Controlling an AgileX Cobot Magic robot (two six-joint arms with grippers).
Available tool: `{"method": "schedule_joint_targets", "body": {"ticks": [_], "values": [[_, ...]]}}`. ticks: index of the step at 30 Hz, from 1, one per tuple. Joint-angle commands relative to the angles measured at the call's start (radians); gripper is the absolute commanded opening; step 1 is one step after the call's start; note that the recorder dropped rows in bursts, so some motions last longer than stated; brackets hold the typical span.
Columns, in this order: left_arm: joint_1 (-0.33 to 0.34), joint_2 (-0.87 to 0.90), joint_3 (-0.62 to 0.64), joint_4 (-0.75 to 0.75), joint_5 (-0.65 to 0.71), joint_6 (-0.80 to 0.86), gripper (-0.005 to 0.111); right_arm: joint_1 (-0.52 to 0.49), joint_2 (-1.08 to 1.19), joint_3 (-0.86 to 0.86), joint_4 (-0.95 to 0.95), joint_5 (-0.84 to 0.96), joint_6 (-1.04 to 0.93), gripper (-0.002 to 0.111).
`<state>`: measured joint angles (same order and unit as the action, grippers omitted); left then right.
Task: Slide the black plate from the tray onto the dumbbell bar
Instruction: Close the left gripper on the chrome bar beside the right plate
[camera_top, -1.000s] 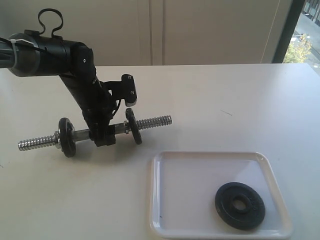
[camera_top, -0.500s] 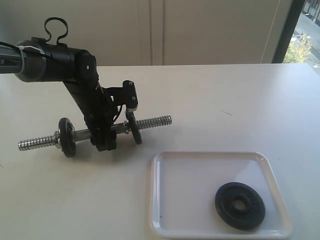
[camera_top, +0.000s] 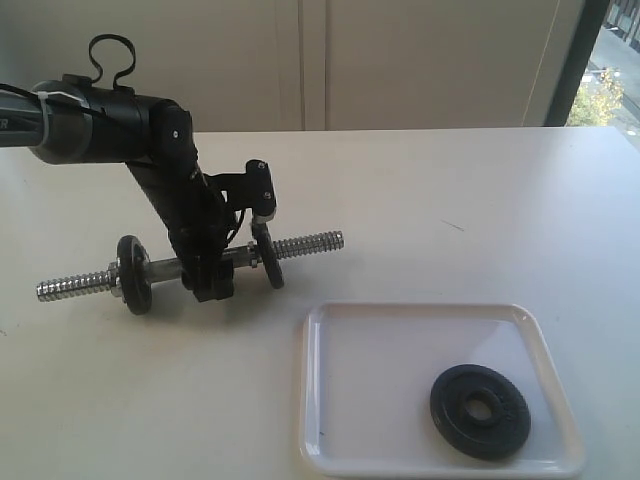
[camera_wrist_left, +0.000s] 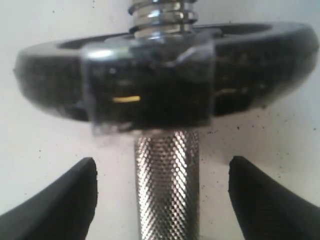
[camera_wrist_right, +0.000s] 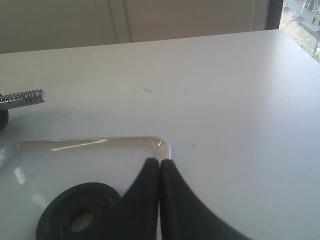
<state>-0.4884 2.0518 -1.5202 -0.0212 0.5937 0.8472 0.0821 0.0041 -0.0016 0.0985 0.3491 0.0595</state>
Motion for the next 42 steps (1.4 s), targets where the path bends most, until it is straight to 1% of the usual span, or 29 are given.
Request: {"method": "schedule_joint_targets", "body": {"ticks": [1,3,4,5,6,7,8,9,10,16,28,42], "values": [[-0.001,-0.003,0.005,-0.015,0.014,-0.007,0.068,0.007,-0.004,0.002,-0.002,-0.007,0.004,0.000],[-0.001,-0.003,0.005,-0.015,0.014,-0.007,0.061,0.007,-0.004,0.002,-0.002,-0.007,0.004,0.000],[-0.001,-0.003,0.005,-0.015,0.014,-0.007,0.052,0.007,-0.004,0.002,-0.002,-0.007,0.004,0.000],[-0.001,-0.003,0.005,-0.015,0.014,-0.007,0.048,0.007,-0.004,0.002,-0.002,-0.007,0.004,0.000],[-0.001,-0.003,0.005,-0.015,0.014,-0.007,0.041,0.007,-0.004,0.002,-0.002,-0.007,0.004,0.000],[-0.001,-0.003,0.005,-0.015,0.014,-0.007,0.039,0.007,-0.004,0.002,-0.002,-0.007,0.004,0.000],[-0.001,-0.003,0.005,-0.015,0.018,-0.007,0.032,0.007,-0.004,0.002,-0.002,-0.007,0.004,0.000],[-0.001,-0.003,0.005,-0.015,0.021,-0.007,0.030,0.007,-0.004,0.002,-0.002,-0.007,0.004,0.000],[-0.001,-0.003,0.005,-0.015,0.027,-0.007,0.024,0.007,-0.004,0.002,-0.002,-0.007,0.004,0.000],[-0.001,-0.003,0.005,-0.015,0.027,-0.007,0.001,0.007,-0.004,0.002,-0.002,-0.007,0.004,0.000],[-0.001,-0.003,0.005,-0.015,0.003,-0.007,0.000,0.007,-0.004,0.002,-0.002,-0.007,0.004,0.000],[-0.001,-0.003,0.005,-0.015,0.006,-0.007,0.000,0.007,-0.004,0.002,-0.002,-0.007,0.004,0.000]]}}
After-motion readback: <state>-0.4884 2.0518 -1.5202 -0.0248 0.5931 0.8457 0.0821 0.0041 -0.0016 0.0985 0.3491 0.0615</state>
